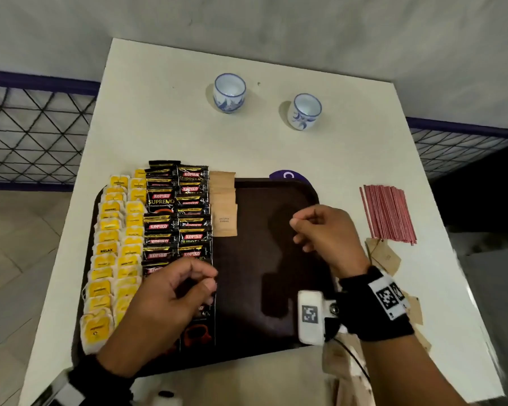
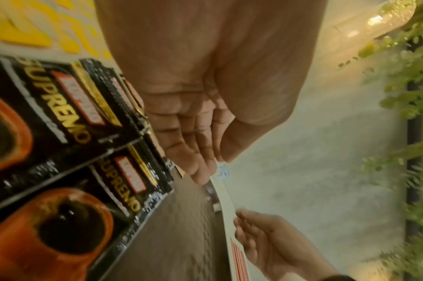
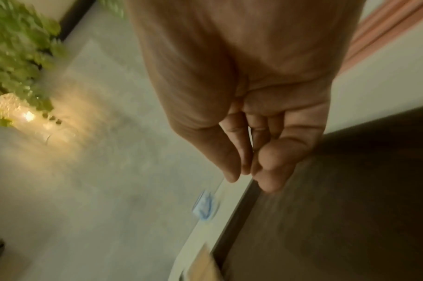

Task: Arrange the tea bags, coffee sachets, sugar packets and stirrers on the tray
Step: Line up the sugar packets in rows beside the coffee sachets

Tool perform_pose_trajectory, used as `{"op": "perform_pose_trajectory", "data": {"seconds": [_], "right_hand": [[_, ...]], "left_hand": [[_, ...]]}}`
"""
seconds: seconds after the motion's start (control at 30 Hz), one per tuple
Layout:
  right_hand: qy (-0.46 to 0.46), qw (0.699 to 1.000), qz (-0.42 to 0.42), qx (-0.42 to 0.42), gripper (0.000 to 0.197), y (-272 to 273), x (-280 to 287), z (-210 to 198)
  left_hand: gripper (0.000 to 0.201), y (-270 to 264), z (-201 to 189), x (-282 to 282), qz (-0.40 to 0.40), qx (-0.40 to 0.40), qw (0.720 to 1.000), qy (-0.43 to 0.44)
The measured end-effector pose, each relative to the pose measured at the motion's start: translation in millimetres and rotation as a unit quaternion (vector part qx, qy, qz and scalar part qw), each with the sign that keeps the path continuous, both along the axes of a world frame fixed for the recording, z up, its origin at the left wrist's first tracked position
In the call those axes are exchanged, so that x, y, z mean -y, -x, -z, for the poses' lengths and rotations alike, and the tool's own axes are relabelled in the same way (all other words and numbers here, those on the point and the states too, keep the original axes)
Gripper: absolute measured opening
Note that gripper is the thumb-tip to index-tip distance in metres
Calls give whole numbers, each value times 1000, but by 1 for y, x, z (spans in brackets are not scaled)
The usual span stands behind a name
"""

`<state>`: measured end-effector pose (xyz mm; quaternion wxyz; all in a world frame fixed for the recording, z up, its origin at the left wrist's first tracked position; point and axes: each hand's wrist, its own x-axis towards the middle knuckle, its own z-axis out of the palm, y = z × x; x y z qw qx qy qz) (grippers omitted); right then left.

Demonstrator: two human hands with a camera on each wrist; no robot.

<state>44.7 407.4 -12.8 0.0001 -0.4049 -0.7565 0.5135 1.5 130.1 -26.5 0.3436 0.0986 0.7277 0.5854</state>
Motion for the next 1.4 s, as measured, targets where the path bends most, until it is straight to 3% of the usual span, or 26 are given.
{"op": "perform_pose_trajectory", "data": {"seconds": [0.23, 0.33, 0.47, 0.53, 0.63, 0.8, 0.97, 1.07, 1.23, 1.4], "right_hand": [[-91, 985, 123, 85, 9, -151, -70, -24], [-111, 972, 118, 171, 35, -195, -92, -18], [-117, 956, 89, 252, 72, -227, -109, -8], [-102, 954, 59, 274, 83, -237, -112, -2], [-81, 950, 11, 302, 96, -245, -114, 4], [-77, 932, -66, 348, 103, -250, -106, 9], [-120, 939, -83, 311, 106, -248, -75, 21], [-148, 951, -74, 262, 94, -247, -67, 31], [-129, 962, -81, 226, 82, -246, -64, 27], [-226, 936, -128, 237, 80, -252, -47, 32]], "left_hand": [[26, -31, -1, -43, 194, -59, 978, 49], [17, -44, -4, -68, 270, -124, 953, 66], [31, -63, -7, -102, 358, -190, 911, 75], [44, -74, -7, -117, 414, -229, 878, 75], [55, -93, -8, -140, 522, -289, 797, 99], [55, -127, 1, -171, 650, -328, 680, 84], [45, -148, 13, -184, 700, -370, 604, 91], [33, -152, 20, -183, 686, -381, 612, 94], [36, -153, 24, -176, 658, -361, 648, 129], [34, -154, 26, -172, 632, -359, 669, 156]]}}
